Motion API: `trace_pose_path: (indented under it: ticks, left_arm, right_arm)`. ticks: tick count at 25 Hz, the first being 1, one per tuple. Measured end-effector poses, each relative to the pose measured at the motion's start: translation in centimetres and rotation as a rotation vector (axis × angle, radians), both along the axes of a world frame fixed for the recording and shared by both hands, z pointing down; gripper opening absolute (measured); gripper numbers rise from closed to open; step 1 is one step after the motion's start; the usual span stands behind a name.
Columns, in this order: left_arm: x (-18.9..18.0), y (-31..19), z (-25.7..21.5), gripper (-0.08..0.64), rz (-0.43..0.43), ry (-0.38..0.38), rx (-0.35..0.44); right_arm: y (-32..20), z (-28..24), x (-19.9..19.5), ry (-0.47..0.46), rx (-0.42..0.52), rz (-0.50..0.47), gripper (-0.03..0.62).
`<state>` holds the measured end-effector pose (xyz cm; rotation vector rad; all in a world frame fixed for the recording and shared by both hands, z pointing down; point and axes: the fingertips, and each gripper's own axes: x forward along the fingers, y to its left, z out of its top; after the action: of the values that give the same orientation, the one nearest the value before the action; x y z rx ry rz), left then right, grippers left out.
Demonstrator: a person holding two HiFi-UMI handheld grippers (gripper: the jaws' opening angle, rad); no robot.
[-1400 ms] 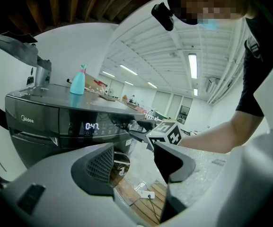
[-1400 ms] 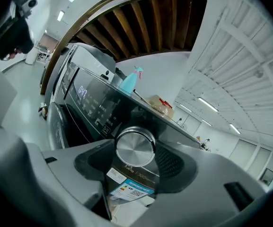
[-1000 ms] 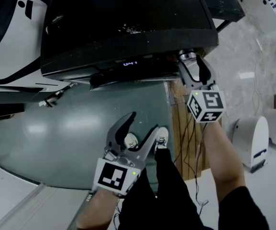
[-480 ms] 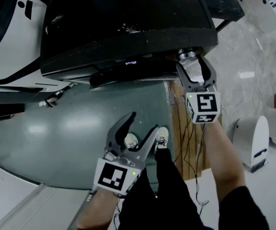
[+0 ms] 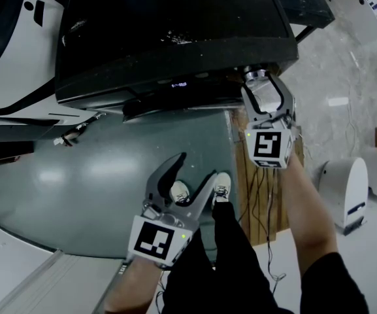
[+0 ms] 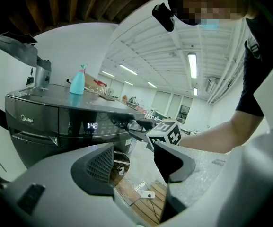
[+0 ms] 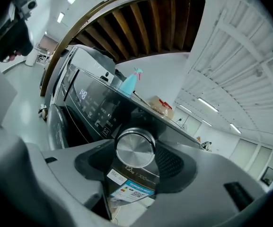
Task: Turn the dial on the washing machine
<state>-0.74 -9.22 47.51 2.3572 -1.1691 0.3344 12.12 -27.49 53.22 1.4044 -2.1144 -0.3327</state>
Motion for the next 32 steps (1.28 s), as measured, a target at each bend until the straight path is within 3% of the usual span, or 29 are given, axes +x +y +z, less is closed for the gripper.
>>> trace_pose_path:
  ticks: [6, 11, 13, 25, 28, 32]
  left_arm:
    - [0.0, 0.1, 0.0, 0.248, 0.001, 0.002, 0.0]
    - [0.0, 0.2, -0.3, 0.248, 0.001, 0.005, 0.009]
    - [-0.1, 0.3, -0.3, 0.248, -0.002, 0.004, 0.008]
    - [0.0, 0.7, -0.2, 0.247, -0.01, 0.006, 0.004]
    - [0.1, 0.7, -0.2, 0.247, -0.01, 0.005, 0.007]
    - [0.2, 0.9, -0.1, 0.248, -0.008, 0.007, 0.005]
  right_arm:
    - [-0.2, -0.4, -0.1, -0.126, -0.04, 0.0, 0.259]
    - [-0.4, -0.3, 0.8, -0.466, -0.162, 0.044, 0.262]
    - [-0.5, -0.3, 0.9, -0.497, -0.162, 0.052, 0.264]
    - [-0.1, -0.5, 0.8, -0.363, -0.107, 0.035, 0.299]
    - [0.2, -0.5, 0.4, -0.265, -0.085, 0.016, 0.303]
    - [0.4, 0.0, -0.1, -0.043, -0.021, -0.003, 0.304]
